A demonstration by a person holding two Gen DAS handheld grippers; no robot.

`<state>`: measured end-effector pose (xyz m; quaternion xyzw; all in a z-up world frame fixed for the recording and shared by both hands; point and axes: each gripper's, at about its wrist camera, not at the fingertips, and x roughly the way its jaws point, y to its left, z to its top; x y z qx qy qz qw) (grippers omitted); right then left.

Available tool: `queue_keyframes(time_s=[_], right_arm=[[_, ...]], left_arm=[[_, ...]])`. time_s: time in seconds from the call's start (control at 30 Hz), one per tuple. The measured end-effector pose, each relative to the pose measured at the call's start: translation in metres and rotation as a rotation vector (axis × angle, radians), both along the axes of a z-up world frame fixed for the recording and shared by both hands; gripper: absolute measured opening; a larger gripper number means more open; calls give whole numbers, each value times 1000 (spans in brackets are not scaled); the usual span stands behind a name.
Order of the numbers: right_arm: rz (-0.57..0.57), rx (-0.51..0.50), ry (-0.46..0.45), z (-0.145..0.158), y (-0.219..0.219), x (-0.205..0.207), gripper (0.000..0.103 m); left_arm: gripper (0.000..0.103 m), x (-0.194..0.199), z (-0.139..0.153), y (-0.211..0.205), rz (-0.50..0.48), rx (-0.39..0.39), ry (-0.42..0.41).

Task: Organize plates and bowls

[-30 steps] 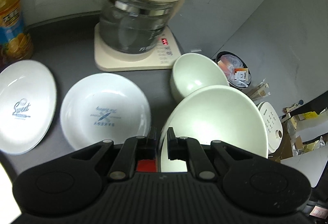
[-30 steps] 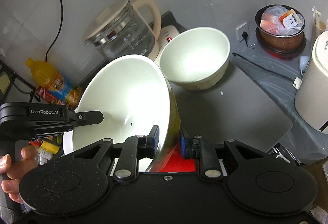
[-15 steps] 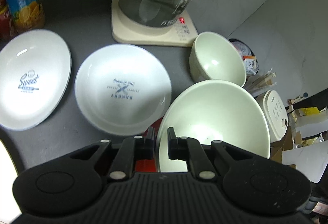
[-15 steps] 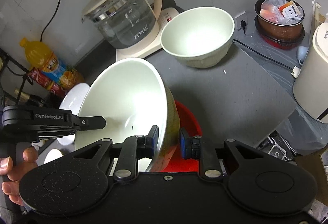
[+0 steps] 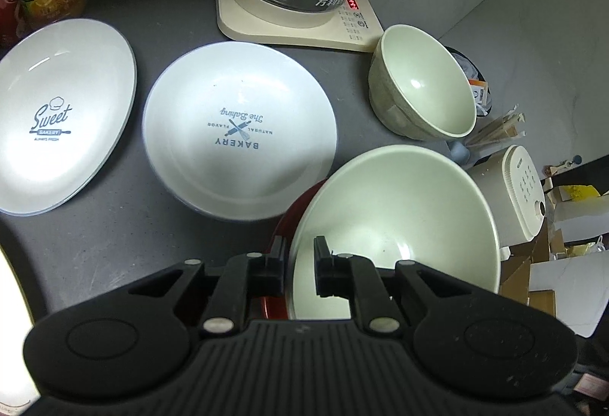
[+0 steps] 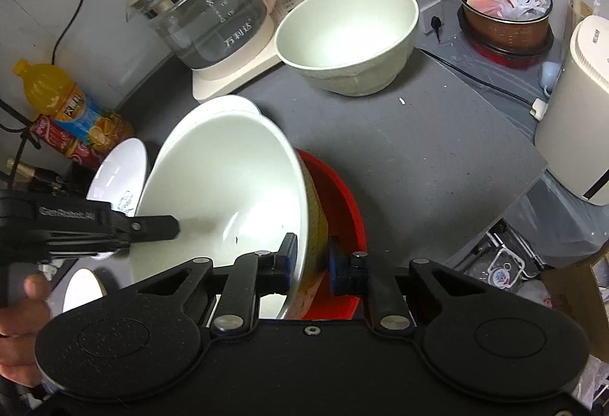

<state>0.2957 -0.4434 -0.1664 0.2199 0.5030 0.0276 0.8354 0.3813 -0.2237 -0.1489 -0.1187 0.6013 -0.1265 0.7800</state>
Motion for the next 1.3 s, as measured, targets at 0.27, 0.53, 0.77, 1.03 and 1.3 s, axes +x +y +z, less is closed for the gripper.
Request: queue_keyframes(time_s=[0.27, 0.53, 0.77, 1.03, 1.3], right_arm=[[28, -33, 23, -6, 9, 8, 17], [32, -35, 47, -7, 11, 15, 21], [43, 28, 70, -3, 8, 16, 38], [18, 86, 26, 18, -8, 10, 53], [-32, 79, -29, 30, -39, 11, 53]], left_arm=[[25, 6, 7, 9, 10, 27, -7], [28, 10, 11, 14, 15, 28, -14], [29, 16, 14, 6, 3, 30, -20], [32, 22, 15, -2, -6, 34, -28], [36, 31, 19, -17, -11, 38, -42]])
